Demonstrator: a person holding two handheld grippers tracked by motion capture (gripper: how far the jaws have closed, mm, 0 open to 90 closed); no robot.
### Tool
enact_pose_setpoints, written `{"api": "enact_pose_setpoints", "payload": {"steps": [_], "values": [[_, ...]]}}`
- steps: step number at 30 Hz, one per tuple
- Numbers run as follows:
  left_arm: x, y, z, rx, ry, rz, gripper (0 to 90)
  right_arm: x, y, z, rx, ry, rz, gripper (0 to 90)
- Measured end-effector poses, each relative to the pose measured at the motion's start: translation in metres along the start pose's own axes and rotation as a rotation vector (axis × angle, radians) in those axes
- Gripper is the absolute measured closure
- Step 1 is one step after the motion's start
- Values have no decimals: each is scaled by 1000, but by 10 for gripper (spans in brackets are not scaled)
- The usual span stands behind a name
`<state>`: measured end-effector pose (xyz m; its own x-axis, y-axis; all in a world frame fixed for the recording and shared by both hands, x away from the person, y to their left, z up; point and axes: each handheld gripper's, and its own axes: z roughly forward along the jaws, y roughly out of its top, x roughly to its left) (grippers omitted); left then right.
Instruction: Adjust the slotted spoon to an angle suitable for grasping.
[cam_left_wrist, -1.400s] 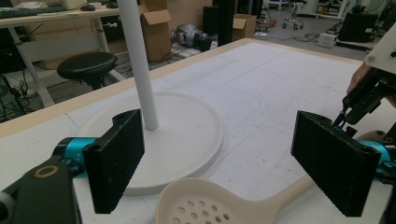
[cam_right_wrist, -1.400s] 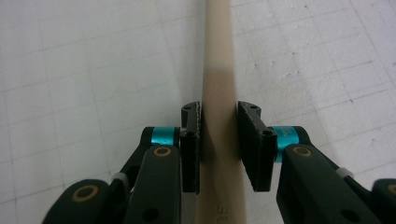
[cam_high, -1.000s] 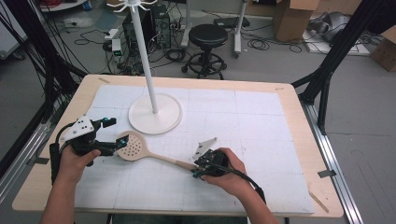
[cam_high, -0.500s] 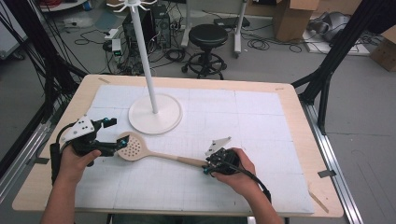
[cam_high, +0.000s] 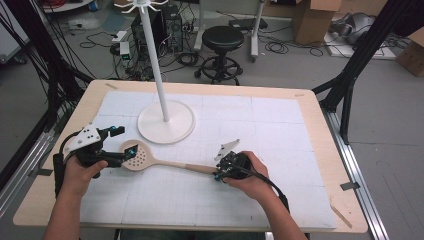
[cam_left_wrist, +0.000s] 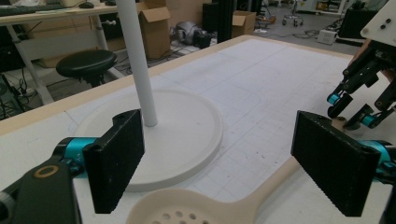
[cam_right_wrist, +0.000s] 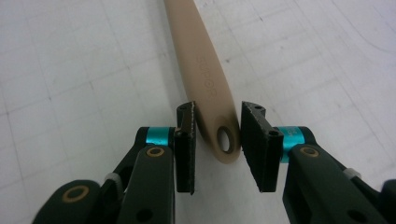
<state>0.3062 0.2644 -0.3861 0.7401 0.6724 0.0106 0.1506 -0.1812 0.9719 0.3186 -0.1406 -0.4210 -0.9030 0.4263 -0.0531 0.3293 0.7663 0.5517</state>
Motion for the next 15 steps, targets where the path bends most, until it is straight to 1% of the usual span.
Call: {"api": "enact_pose_setpoints", "payload": {"steps": [5, 6, 8, 12, 13, 14, 15], "values": [[1, 0, -1, -2, 2, 1, 179, 4, 14, 8, 7, 15, -42, 685], [1, 0, -1, -2, 2, 1, 179, 6, 18, 11, 10, 8, -52, 685], [0, 0, -1, -2, 1, 0, 179, 5, 20, 12, 11, 5, -56, 683], [0, 0, -1, -1, 1, 2, 179, 3, 19, 11, 7, -3, -39, 686], [0, 0, 0, 0, 2, 2, 179, 1, 18, 9, 4, -31, -21, 683], [0, 0, 0, 0, 2, 2, 179, 1, 18, 9, 4, -31, -21, 683], [0, 0, 0, 0, 2, 1, 179, -1, 17, 8, 2, -40, -9, 682]]}}
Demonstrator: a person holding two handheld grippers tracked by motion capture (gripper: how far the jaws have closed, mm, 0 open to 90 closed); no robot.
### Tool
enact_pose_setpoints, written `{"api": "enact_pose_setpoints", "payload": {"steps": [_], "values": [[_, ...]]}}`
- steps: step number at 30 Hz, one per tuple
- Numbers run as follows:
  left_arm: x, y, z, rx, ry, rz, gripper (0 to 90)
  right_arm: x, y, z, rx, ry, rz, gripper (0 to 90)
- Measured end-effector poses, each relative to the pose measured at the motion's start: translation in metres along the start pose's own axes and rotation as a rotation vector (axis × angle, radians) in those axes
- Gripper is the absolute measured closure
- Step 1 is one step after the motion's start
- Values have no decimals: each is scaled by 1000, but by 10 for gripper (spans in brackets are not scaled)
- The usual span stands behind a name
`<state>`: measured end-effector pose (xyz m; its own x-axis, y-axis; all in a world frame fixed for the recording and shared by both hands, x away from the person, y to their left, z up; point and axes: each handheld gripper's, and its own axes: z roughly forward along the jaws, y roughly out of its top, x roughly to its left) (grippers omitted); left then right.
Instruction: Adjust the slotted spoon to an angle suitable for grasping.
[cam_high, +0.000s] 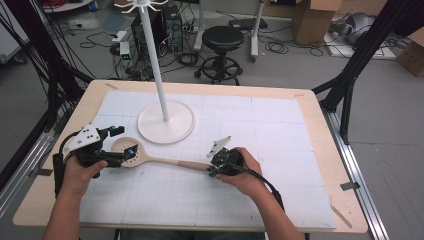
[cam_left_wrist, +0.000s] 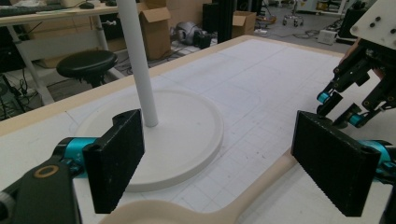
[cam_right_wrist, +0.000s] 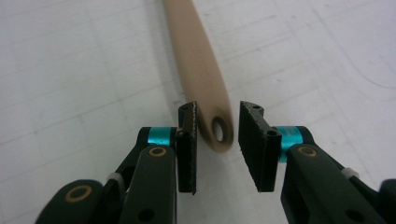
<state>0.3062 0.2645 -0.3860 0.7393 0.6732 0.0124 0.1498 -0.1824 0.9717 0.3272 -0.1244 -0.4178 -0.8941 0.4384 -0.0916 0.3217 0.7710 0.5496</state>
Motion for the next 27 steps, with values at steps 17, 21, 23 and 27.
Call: {"api": "enact_pose_setpoints", "payload": {"steps": [17, 21, 23, 27], "values": [[-2, 1, -1, -3, 5, 11, 178, -15, -35, -49, -291, 17, 226, 539], [-1, 1, -1, -13, 10, 3, 178, -21, -47, -57, -327, 0, 282, 527], [-1, 1, 0, -10, 11, 4, 178, -25, -53, -60, -337, -4, 308, 520], [0, 0, 2, -6, 2, 3, 178, -27, -61, -62, -351, -1, 329, 516]]}}
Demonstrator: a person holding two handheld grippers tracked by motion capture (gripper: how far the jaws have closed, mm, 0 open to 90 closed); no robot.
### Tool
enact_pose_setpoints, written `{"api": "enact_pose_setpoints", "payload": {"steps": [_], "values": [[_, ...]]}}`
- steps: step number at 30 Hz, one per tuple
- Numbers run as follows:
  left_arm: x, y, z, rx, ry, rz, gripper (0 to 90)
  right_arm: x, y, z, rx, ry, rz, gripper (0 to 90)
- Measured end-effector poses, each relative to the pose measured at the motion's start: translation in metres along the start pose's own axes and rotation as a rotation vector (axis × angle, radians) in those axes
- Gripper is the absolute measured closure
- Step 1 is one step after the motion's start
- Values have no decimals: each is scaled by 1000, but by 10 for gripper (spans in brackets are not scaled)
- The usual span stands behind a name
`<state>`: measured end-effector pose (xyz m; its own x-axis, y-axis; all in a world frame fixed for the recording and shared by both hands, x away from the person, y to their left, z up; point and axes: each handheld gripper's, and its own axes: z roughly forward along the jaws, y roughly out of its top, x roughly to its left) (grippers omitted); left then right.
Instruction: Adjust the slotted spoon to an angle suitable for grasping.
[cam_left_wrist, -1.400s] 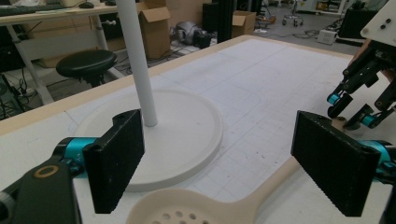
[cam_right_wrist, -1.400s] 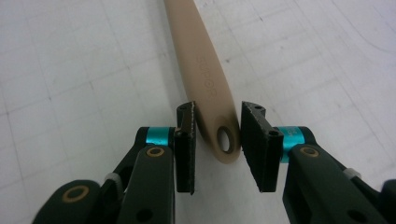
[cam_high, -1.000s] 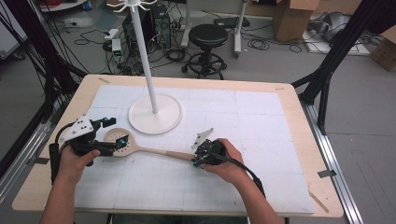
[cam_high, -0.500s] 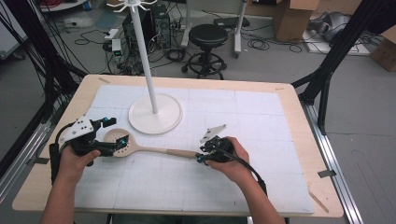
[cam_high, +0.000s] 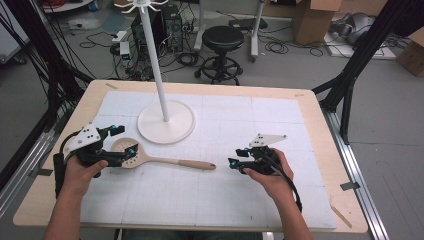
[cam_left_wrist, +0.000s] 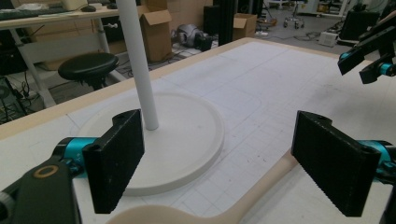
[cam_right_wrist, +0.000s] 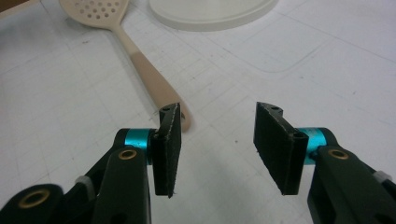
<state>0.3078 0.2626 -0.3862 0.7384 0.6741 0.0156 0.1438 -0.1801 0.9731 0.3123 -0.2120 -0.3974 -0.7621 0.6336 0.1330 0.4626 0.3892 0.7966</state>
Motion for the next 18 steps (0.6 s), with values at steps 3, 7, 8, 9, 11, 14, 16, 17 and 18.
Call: {"api": "enact_pose_setpoints", "payload": {"steps": [3, 7, 8, 9, 11, 14, 16, 17, 18], "values": [[0, -1, 3, 11, -8, 1, 178, -2, 0, -2, -11, -4, 7, 515], [-2, -2, 6, 24, -22, 4, 179, -5, 1, -6, -36, -5, 18, 506], [-2, -2, 6, 26, -25, 3, 179, -6, 2, -8, -43, -4, 22, 505], [-2, -3, 6, 27, -25, 4, 178, -7, 2, -9, -48, -1, 27, 504], [-3, -3, 7, 35, -26, 4, 179, -7, 4, -13, -72, -4, 29, 482], [-4, -3, 8, 36, -30, 5, 179, -9, 4, -17, -97, -15, 51, 428], [-4, -4, 8, 38, -33, 7, 179, -10, 4, -21, -119, -38, 64, 390], [-4, -4, 8, 39, -33, 7, 179, -10, 4, -21, -119, -38, 64, 390], [-4, -4, 8, 39, -33, 8, 179, -11, 5, -23, -128, -44, 64, 360]]}}
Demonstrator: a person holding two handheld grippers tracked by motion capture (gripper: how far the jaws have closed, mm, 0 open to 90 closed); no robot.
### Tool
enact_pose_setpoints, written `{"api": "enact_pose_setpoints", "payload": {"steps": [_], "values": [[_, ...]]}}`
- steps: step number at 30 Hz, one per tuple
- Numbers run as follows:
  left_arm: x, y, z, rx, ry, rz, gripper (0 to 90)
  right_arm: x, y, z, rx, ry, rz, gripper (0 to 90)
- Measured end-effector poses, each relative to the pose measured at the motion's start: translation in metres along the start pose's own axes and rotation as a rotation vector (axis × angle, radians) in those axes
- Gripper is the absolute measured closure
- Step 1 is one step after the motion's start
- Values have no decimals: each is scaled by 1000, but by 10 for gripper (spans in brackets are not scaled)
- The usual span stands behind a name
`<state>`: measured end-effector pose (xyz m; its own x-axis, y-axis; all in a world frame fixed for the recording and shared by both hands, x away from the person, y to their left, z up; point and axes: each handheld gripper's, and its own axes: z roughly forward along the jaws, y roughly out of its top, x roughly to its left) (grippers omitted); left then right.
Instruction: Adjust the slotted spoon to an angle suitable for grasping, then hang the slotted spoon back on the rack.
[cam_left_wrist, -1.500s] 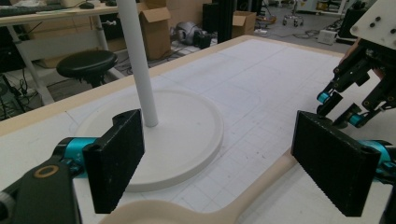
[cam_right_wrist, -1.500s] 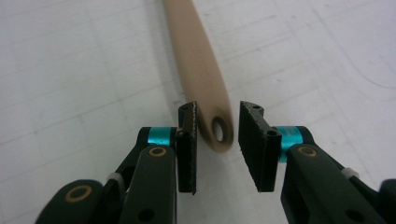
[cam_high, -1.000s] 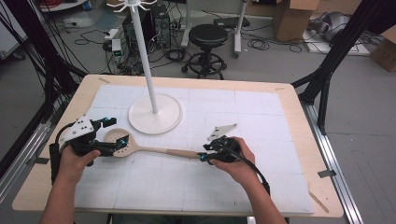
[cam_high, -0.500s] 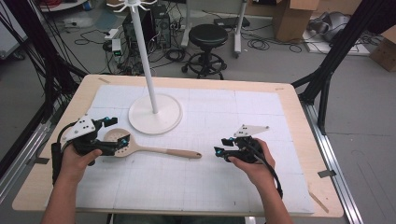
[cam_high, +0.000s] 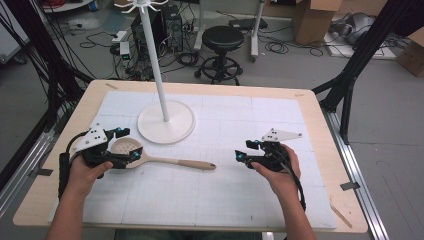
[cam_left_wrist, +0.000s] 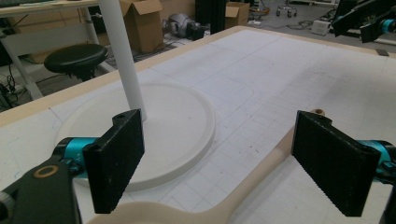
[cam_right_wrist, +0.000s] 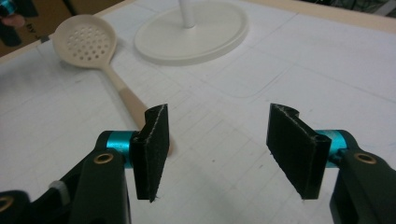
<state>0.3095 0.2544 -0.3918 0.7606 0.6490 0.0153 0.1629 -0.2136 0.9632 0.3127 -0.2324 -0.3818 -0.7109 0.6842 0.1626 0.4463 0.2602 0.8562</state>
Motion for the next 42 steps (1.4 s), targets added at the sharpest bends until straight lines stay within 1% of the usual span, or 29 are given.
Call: {"api": "enact_pose_setpoints", "payload": {"steps": [1, 4, 5, 6, 7, 10, 11, 12, 14, 15, 17, 19, 22, 25, 29, 34, 35, 37, 39, 40, 42], "values": [[0, 0, 0, -3, 0, 1, 178, -1, 0, -2, -8, -1, 3, 314], [1, 0, -1, -8, 3, -1, 178, -1, 1, -6, -24, 13, 3, 286], [0, 1, -1, -7, 3, -1, 178, -1, 1, -6, -27, 10, -9, 286], [0, 1, -1, -8, 5, -3, 179, 0, 1, -7, -30, -5, -17, 285], [0, 1, -1, -9, 5, -2, 179, 1, 1, -7, -36, -10, -29, 285], [-1, 2, 1, -10, 1, 0, 178, 3, 1, -8, -44, -10, -52, 285], [-2, 2, 1, -9, -1, 3, 178, 4, 1, -8, -48, -4, -61, 285], [-2, 2, 3, -8, -3, 5, 178, 5, 1, -10, -60, -11, -77, 285], [-3, 3, 5, -3, -8, 7, 178, 6, 1, -11, -65, -6, -78, 285], [-3, 2, 6, -1, -11, 5, 178, 5, 1, -14, -78, -15, -83, 285], [-4, 2, 9, 4, -13, 6, 178, 5, 1, -16, -83, -20, -81, 284], [-5, 2, 11, 7, -21, 11, 178, 2, 0, -20, -97, -30, -66, 280], [-5, 3, 11, 9, -23, 11, 178, 1, -1, -22, -105, -32, -52, 276], [-5, 4, 11, 2, -24, 11, 178, 1, 0, -23, -122, -35, -46, 273], [-5, 3, 13, -2, -39, 12, 178, 3, 3, -23, -124, -38, -59, 271], [-5, 1, 15, 27, -36, 20, 178, 5, 2, -22, -119, -40, -60, 271], [-6, 1, 16, 31, -28, 24, 179, 5, 1, -21, -110, -36, -64, 271], [-8, 3, 17, 33, -27, 29, 180, 6, 0, -20, -96, -41, -75, 271], [-11, 5, 19, 30, -35, 44, 180, 6, 1, -20, -96, -38, -74, 271], [-12, 7, 20, 27, -44, 49, 180, 6, 1, -21, -97, -44, -76, 271], [-13, 8, 23, 35, -61, 54, 178, 6, 1, -21, -98, -45, -75, 271]]}}
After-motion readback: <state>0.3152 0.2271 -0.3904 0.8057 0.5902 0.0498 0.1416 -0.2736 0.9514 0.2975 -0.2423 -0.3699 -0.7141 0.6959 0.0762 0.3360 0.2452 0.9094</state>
